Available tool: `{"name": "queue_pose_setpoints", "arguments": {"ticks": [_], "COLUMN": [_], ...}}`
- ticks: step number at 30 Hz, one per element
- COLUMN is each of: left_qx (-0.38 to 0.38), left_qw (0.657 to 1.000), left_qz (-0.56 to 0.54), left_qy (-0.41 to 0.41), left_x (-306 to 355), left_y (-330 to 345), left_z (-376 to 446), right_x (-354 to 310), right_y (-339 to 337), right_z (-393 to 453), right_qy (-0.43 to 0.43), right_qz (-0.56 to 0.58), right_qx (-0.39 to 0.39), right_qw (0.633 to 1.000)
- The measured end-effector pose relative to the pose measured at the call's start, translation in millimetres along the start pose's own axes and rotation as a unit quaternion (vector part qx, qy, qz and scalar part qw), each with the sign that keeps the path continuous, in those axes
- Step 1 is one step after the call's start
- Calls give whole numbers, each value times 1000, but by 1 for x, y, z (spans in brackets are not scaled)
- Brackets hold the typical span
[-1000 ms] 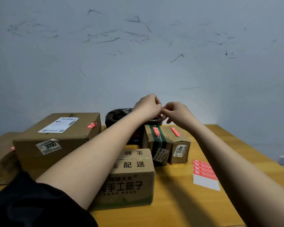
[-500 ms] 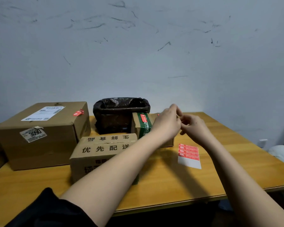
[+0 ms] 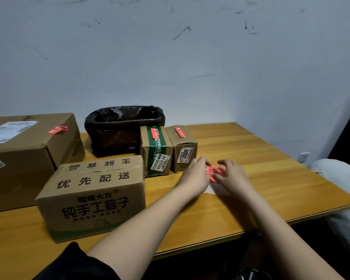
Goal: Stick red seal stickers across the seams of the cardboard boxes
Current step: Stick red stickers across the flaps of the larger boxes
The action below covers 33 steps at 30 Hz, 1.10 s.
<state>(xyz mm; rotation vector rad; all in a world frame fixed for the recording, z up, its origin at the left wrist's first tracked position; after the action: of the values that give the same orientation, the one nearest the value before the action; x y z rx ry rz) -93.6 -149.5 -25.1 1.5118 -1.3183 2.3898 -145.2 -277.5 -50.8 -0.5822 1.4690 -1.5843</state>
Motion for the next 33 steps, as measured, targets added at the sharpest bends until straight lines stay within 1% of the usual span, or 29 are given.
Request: {"name": "queue_pose_setpoints", "arguments": {"ticks": [2,7,10,13,15,17,20,22,24,26,28,30,31,32,33], "left_qx": [-3,-3,4,22,36,43,54,67,101,137,145,142,142,144,143], "left_qw": [1000,995,991,990,989,990,994,991,977,953,938,936,936,938,939], "left_qz": [21,96,125,115,99,70,-6,-88,-180,-267,-310,-318,-315,-309,-304], "left_qy": [5,31,56,81,103,110,93,70,53,48,48,54,60,65,68], "left_x": [-8,-24,-33,-39,-41,-43,-48,-50,-51,-51,-50,-49,-48,-48,-48], "left_y": [8,21,26,28,28,28,27,25,21,18,15,14,13,13,13], "left_z": [3,6,8,8,6,6,8,10,11,11,11,9,9,9,8], "right_x": [5,10,10,8,10,15,20,16,10,6,5,4,3,3,3], "right_y": [9,24,26,26,26,26,18,13,8,7,7,5,4,5,5], "right_z": [2,6,4,2,3,4,3,0,-2,-4,-3,-2,-2,-2,-3], "right_qy": [10,16,3,-23,-38,-38,-23,-21,-24,-28,-11,34,53,62,66], "right_qz": [-26,-43,-47,-40,-1,100,277,403,488,521,532,559,584,608,619], "right_qx": [-3,-3,37,85,117,136,141,111,83,73,79,70,55,37,23], "right_qw": [1000,999,998,995,992,985,950,908,868,850,843,825,808,791,782]}}
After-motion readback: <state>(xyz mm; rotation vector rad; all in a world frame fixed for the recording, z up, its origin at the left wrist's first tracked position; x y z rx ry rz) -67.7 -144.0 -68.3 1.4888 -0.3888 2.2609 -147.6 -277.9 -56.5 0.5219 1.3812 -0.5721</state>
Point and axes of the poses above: each hand's wrist, its own z-axis towards the middle knuckle, its own y-axis out of the palm, x = y × z, the point moved 1 cm from there along z, towards the middle knuckle, and after that the axes turned 13 degrees about -z, right-handed, at the moved point
